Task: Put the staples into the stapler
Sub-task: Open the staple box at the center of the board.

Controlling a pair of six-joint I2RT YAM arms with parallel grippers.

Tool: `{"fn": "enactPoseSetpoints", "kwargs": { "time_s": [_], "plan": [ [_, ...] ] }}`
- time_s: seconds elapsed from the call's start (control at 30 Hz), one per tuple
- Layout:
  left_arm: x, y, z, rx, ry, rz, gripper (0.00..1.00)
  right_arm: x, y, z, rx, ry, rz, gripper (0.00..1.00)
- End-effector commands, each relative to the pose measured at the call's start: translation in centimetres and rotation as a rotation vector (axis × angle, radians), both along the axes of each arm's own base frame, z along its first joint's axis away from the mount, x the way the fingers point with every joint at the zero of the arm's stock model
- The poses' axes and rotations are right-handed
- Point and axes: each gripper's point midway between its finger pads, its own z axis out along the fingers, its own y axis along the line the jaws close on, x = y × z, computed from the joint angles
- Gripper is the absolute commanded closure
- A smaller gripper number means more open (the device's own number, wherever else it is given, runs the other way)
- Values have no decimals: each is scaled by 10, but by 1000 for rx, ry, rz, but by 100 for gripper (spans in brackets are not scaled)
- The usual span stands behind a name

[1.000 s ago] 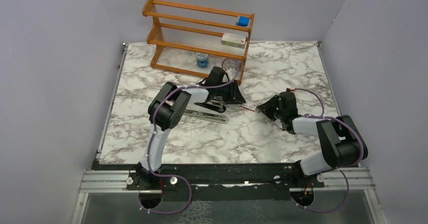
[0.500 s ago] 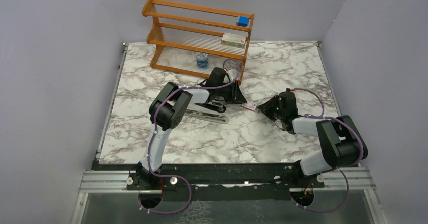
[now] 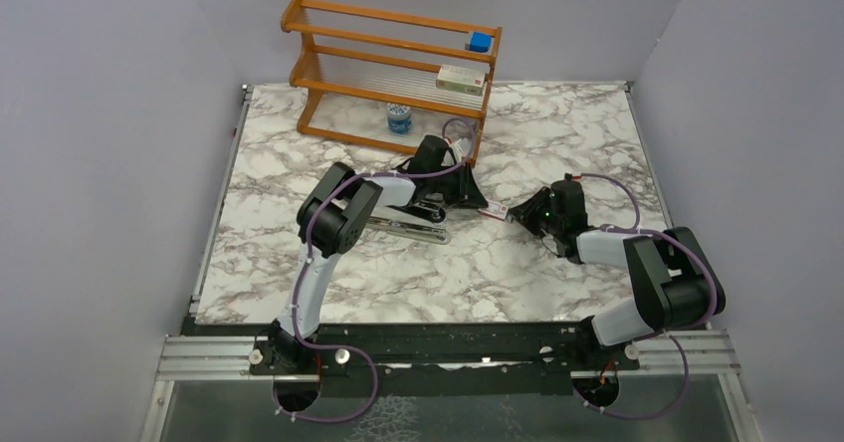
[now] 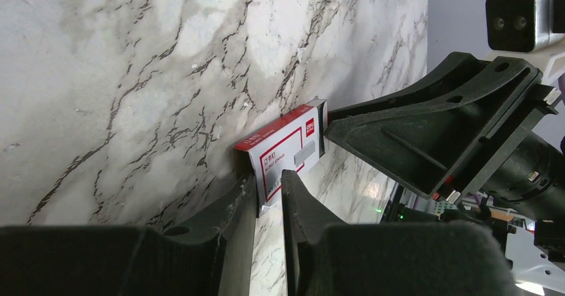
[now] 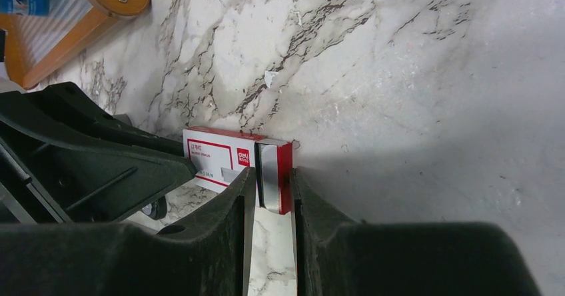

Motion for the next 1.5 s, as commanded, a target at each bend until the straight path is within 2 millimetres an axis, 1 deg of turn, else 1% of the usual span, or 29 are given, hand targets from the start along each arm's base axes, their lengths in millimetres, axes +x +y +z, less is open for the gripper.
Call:
{"fn": "enactPoseSetpoints", "kwargs": {
  "time_s": [0.0,0.23,0.4,0.73,0.87,0.97,1.2,1.47],
  "plan": [
    [-3,-6,2,-27,-6,-30,79,5,3,3,-5,-9,16,73],
    [-3,-7,3,-30,-4,-27,87,5,3,2,-10,-6,20,73],
    [-4,-7,2,-34,1,-28,100,5,0,1,-21,-5,10,73],
    [-5,-6,2,-33,-1,-28,100,6,-3,1,-40,-4,-3,75],
    [-4,-7,4,-35,-6,-30,100,6,-2,1,-41,-1,7,71],
    [-4,-7,4,-35,-6,-29,100,7,-2,0,-51,6,15,71],
    [-4,-7,7,-39,-9,-31,100,5,-9,-6,-84,28,-8,77],
    [-4,-7,9,-43,-9,-31,100,4,-17,-1,-115,16,-35,78]
  ]
}}
